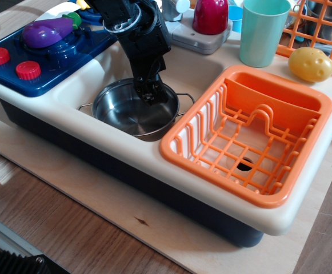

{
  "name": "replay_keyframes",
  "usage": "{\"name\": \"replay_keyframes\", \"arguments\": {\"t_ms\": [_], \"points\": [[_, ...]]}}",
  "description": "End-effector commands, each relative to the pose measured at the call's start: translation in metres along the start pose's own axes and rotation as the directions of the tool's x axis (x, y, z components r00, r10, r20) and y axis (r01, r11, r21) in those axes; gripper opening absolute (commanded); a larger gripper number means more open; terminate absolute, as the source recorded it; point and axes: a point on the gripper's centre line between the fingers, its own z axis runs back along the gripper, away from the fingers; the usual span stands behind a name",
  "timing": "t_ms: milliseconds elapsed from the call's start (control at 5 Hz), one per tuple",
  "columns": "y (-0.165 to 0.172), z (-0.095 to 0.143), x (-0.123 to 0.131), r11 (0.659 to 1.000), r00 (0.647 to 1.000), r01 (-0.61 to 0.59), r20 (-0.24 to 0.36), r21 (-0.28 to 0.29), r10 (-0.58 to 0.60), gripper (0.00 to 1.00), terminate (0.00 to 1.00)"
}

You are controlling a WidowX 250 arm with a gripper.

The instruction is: Put pan from sink into drying rack

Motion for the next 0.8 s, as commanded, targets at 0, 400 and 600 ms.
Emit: {"name": "replay_keyframes", "arguments": {"t_ms": [0,400,600], "points": [[0.001,-0.004,-0.004,1.0,1.0,-0.011,0.015,0.009,0.011,1.0,0.0],[0.002,-0.007,-0.007,0.999,0.999,-0.035,0.029,-0.004,0.035,0.0,0.0],[0.012,0.017,-0.001,1.0,0.999,-0.016,-0.033,0.002,0.016,0.0,0.0]]}}
